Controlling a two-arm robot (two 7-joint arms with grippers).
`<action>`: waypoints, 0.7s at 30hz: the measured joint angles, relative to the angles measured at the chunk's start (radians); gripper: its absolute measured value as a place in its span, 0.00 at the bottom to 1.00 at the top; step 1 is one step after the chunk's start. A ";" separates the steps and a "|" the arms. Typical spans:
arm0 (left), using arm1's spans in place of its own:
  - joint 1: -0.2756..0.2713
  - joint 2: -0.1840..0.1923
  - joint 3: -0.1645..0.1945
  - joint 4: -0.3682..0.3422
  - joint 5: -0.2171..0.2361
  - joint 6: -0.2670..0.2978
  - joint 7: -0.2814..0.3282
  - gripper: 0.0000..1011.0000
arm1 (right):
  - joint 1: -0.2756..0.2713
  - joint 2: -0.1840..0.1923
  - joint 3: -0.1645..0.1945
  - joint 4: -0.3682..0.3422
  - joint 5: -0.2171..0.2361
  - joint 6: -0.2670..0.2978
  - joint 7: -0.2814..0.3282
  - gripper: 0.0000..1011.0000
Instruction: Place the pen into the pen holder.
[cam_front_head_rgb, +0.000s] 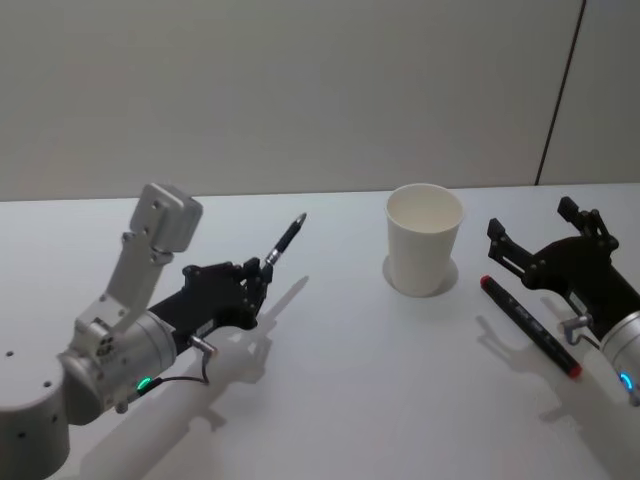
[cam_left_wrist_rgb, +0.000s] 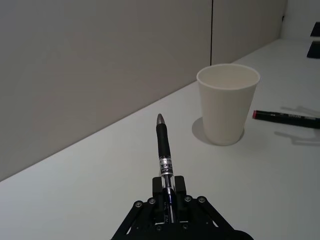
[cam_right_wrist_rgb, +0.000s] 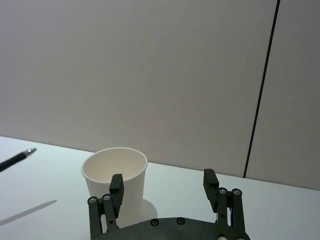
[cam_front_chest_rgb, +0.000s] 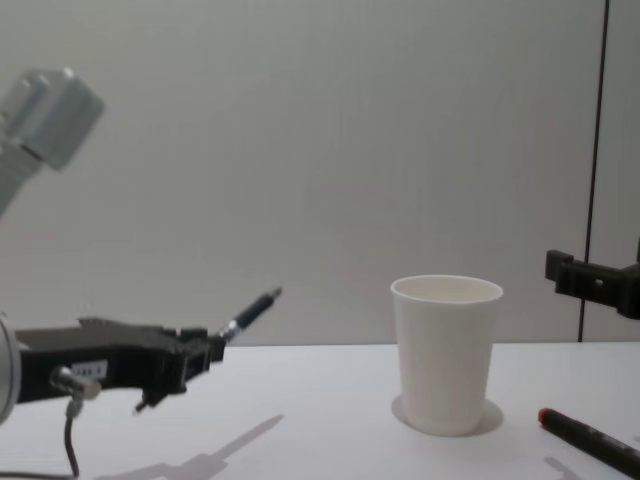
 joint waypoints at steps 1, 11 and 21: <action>0.003 0.002 -0.002 -0.002 -0.004 -0.011 0.000 0.14 | 0.000 0.000 0.000 0.000 0.000 0.000 0.000 0.99; 0.030 0.019 -0.018 -0.019 -0.055 -0.179 -0.027 0.14 | 0.000 0.000 0.000 0.000 0.000 0.000 0.000 0.99; 0.033 0.015 -0.021 -0.022 -0.089 -0.308 -0.123 0.14 | 0.000 0.000 0.000 0.000 0.000 0.000 0.000 0.99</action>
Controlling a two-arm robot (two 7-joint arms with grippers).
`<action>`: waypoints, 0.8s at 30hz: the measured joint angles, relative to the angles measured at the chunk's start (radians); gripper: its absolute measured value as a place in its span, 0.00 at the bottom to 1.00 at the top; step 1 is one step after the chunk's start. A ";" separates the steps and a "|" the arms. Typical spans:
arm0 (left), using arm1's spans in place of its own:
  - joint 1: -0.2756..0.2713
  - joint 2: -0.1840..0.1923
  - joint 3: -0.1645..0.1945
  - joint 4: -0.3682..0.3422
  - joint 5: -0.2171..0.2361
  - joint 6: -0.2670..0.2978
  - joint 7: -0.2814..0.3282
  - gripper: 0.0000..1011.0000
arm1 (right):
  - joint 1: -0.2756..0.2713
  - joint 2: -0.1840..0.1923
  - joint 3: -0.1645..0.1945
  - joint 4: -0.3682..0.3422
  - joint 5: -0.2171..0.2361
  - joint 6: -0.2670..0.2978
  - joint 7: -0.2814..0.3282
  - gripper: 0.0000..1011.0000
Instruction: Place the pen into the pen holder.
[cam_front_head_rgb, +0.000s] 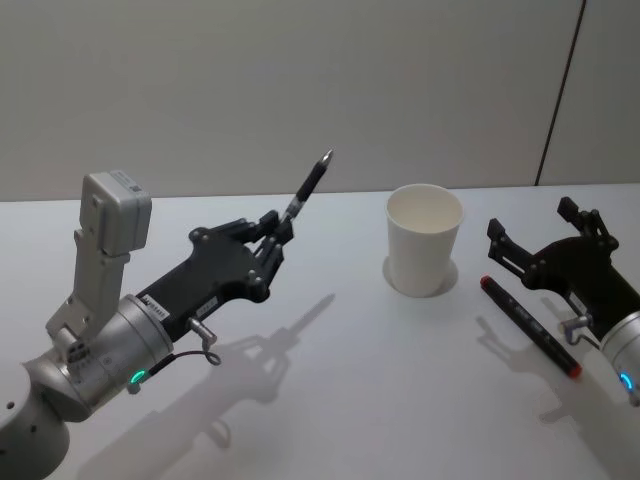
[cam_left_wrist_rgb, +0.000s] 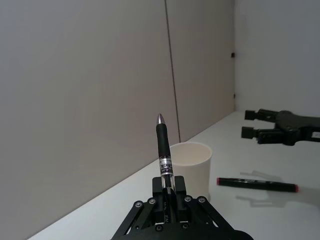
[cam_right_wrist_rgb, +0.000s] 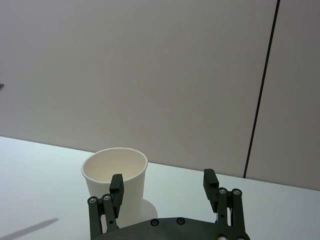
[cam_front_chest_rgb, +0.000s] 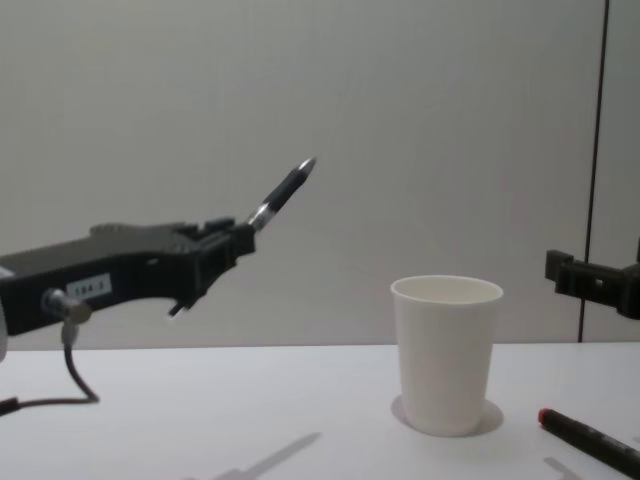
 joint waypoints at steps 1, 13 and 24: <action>-0.003 -0.003 0.001 0.001 -0.003 -0.012 -0.017 0.14 | 0.000 0.000 0.000 0.000 0.000 0.000 0.000 0.99; -0.035 -0.036 0.020 0.021 -0.008 -0.053 -0.177 0.14 | 0.000 0.000 0.000 0.000 0.000 0.000 0.000 0.99; -0.070 -0.074 0.046 0.050 0.029 -0.039 -0.275 0.14 | 0.000 0.000 0.000 0.000 0.000 0.000 0.000 0.99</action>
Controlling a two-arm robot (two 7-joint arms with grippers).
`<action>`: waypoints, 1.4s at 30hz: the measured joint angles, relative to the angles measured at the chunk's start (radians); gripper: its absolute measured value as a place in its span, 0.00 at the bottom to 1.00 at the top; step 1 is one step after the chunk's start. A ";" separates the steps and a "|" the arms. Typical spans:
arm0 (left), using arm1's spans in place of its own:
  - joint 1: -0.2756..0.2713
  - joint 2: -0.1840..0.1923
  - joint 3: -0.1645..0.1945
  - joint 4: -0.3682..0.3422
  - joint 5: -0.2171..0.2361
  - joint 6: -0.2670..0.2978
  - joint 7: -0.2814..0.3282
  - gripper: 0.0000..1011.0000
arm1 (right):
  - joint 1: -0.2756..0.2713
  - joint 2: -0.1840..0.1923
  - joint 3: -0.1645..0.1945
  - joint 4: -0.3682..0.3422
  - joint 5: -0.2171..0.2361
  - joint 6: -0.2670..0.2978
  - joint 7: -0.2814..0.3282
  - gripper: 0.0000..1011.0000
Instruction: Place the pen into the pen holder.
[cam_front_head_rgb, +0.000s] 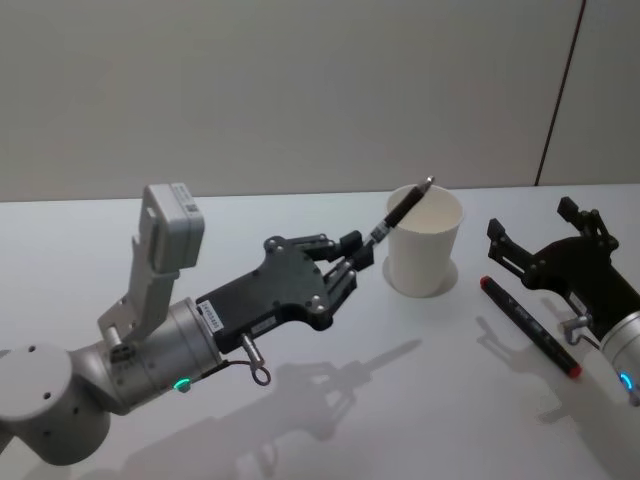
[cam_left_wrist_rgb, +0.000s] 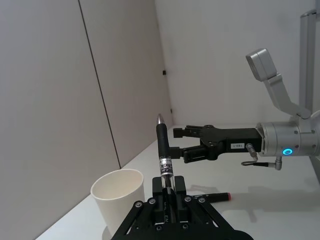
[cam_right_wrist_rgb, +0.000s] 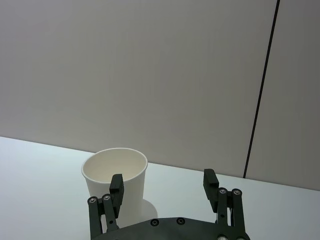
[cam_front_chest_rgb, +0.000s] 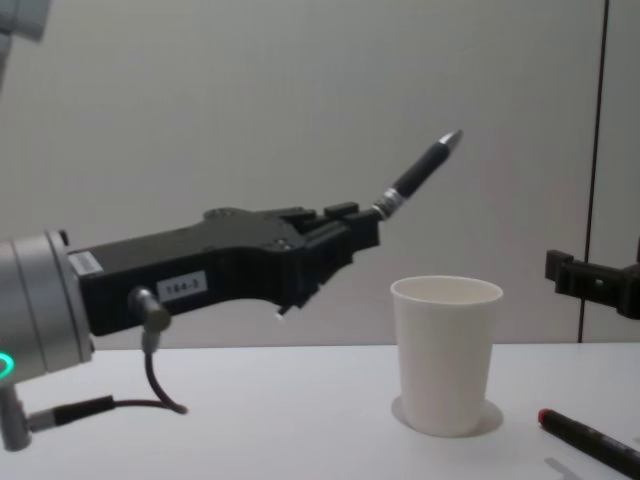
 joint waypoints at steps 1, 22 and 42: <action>-0.002 -0.002 0.001 0.002 0.003 0.001 -0.004 0.14 | 0.000 0.000 0.000 0.000 0.000 0.000 0.000 0.99; -0.041 -0.045 0.026 0.037 0.047 0.013 -0.050 0.14 | 0.000 0.000 0.000 0.000 0.003 0.001 0.003 0.99; -0.049 -0.053 0.031 0.043 0.056 0.015 -0.057 0.14 | -0.050 0.050 0.040 -0.093 0.241 0.069 0.110 0.99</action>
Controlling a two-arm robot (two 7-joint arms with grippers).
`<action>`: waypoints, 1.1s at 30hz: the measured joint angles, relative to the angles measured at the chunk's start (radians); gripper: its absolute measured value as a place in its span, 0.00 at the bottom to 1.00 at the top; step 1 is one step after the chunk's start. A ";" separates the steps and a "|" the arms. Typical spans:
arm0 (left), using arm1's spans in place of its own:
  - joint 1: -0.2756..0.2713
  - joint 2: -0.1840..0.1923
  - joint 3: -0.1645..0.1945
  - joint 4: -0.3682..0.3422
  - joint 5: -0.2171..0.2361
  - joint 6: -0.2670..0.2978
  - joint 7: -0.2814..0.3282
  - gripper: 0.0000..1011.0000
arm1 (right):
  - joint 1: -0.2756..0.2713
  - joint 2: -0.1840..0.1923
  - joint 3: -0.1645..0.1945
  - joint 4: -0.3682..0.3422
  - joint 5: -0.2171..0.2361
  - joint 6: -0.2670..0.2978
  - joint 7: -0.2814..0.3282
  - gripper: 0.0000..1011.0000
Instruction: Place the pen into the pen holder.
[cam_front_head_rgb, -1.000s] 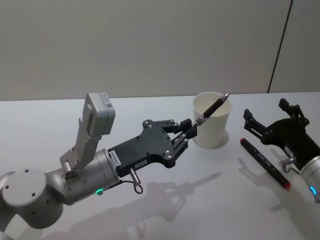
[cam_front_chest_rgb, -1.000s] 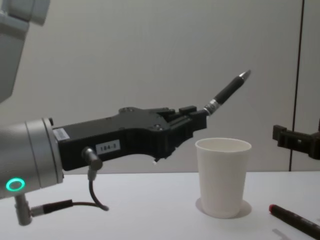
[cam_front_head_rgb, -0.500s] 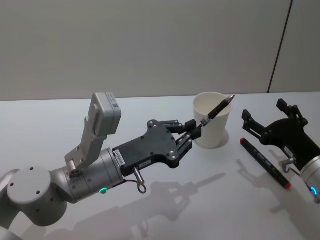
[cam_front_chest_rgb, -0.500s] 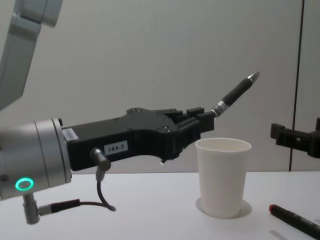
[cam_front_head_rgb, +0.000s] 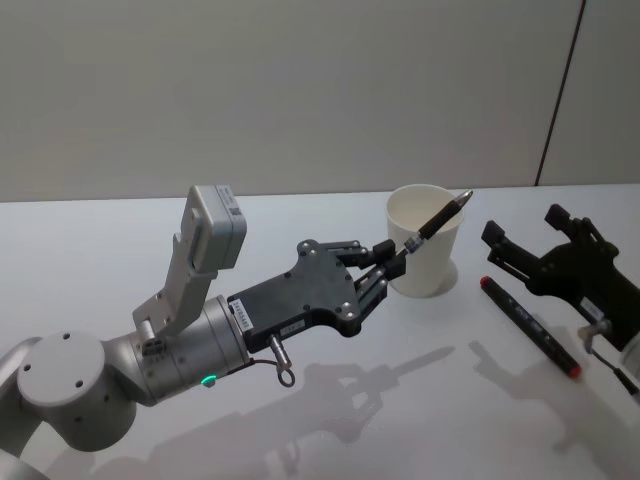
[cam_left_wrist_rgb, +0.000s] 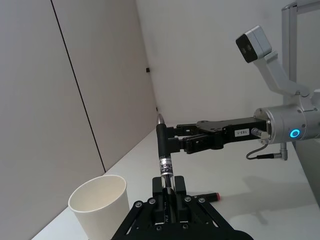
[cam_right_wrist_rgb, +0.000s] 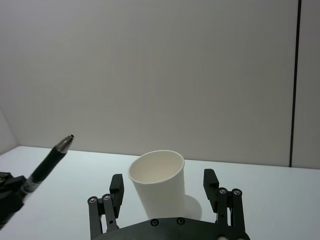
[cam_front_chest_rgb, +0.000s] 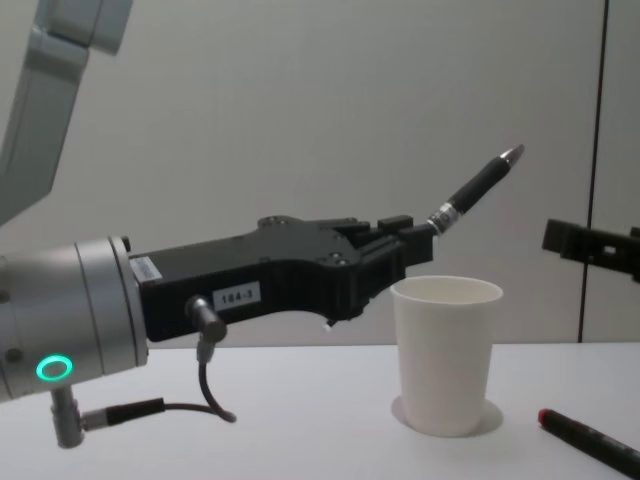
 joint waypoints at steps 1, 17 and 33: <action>0.000 0.000 0.000 0.000 0.000 0.000 0.000 0.14 | -0.007 0.007 0.005 -0.010 0.023 0.008 0.006 0.99; -0.002 -0.001 0.001 0.001 0.002 0.000 -0.001 0.14 | -0.077 0.083 0.059 -0.085 0.303 0.088 0.106 0.99; -0.002 -0.002 0.001 0.001 0.002 0.000 -0.002 0.14 | -0.076 0.090 0.063 -0.086 0.523 0.170 0.177 0.99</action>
